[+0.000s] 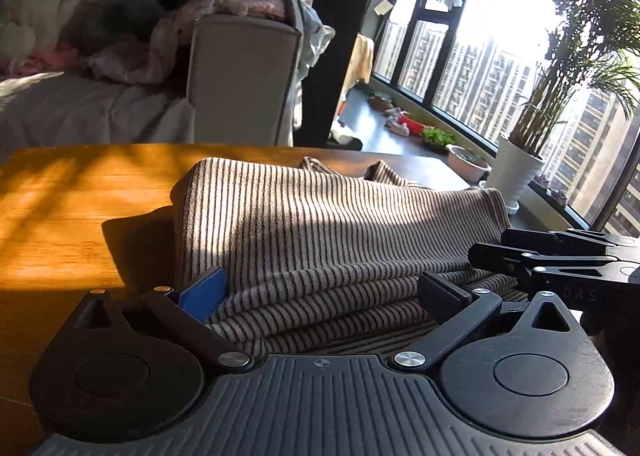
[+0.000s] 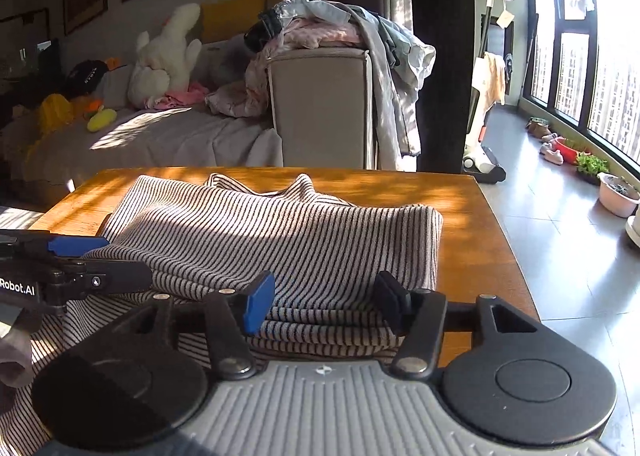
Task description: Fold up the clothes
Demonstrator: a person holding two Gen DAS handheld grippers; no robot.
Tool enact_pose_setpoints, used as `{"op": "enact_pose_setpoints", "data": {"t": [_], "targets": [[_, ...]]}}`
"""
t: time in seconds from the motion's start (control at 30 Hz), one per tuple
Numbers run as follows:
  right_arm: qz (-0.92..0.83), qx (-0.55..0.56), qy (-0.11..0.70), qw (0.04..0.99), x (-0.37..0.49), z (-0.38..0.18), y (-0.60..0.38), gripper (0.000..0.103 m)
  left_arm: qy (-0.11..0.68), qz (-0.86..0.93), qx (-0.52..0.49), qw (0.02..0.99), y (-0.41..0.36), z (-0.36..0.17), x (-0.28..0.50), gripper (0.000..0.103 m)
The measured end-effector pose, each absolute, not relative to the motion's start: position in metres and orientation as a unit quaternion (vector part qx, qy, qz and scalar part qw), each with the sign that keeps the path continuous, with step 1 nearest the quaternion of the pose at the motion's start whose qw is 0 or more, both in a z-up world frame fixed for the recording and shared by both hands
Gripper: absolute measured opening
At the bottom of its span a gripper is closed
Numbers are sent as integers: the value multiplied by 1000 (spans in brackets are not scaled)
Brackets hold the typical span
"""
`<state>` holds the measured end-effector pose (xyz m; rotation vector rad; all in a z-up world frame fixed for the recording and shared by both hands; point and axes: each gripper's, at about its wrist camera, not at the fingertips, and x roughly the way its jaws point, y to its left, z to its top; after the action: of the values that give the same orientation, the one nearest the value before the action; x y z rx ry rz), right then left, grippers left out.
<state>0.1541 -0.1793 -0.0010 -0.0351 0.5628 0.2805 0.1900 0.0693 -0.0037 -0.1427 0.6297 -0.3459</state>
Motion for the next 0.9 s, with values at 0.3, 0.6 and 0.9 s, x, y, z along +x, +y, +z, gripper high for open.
{"op": "enact_pose_setpoints", "data": {"t": [0.3, 0.6, 0.9], "targets": [[129, -2, 285, 950, 198, 12, -168, 60, 307, -167, -73, 934, 71, -3, 189, 103], [127, 8, 293, 948, 200, -9, -175, 60, 259, -193, -110, 940, 82, 36, 213, 103], [163, -35, 307, 937, 148, -1, -180, 59, 320, -179, -97, 926, 77, -1, 249, 103]]}}
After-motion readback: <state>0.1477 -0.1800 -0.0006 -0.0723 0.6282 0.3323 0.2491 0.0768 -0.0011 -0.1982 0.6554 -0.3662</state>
